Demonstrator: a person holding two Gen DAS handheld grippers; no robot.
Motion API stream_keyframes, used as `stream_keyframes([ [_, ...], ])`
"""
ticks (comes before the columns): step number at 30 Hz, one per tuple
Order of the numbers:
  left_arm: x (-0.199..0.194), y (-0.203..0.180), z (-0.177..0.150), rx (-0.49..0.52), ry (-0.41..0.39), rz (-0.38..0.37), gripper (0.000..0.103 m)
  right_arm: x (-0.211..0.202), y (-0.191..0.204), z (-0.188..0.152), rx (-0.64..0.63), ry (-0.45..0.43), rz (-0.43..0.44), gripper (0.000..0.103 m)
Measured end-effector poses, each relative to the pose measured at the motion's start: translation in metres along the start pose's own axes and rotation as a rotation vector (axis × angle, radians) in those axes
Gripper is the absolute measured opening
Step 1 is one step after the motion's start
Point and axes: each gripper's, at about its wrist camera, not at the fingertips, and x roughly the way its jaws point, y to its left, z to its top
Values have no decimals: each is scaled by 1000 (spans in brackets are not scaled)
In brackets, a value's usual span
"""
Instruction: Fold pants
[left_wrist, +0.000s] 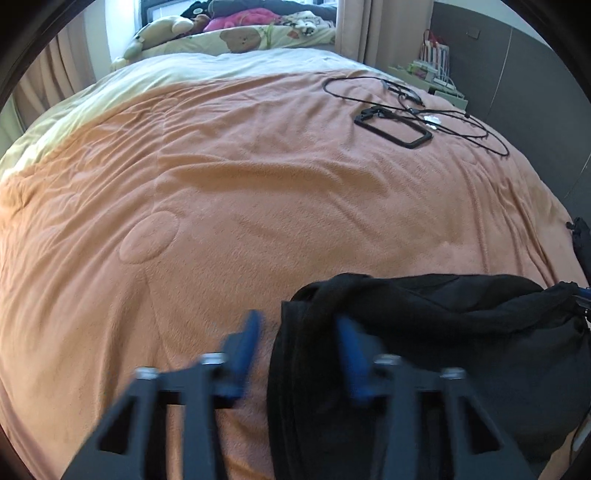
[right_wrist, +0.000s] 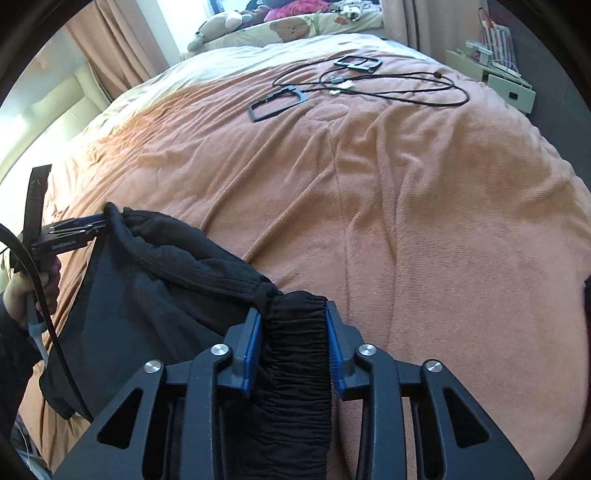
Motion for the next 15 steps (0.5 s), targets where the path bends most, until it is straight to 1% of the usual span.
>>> stream_keyframes([
  [1,0,-3,1,11,-4,-8,7,-3,0,-1,4,-7,-4,27],
  [3,0,-7,3,33,-16,18,5,-9,-1,-3,27,-26,-17,27],
  [7,4,-8,14,9,-15,48,5,-14,-1,-6,83,-43,-39,27],
  [10,17,-10,20,0,23,95,5,0,1,-6,116,-22,-68,27],
  [11,21,-10,21,-1,33,108,5,5,2,-5,121,-10,-70,28],
  [12,25,-11,22,2,49,119,9,11,1,-4,128,8,-73,29],
  [13,28,-12,22,3,69,130,9,15,1,-5,142,25,-69,31],
  [14,27,-12,23,-1,78,131,14,14,-1,-5,162,30,-47,32],
  [15,25,-11,22,-8,82,133,21,11,-2,-4,174,26,-28,35],
])
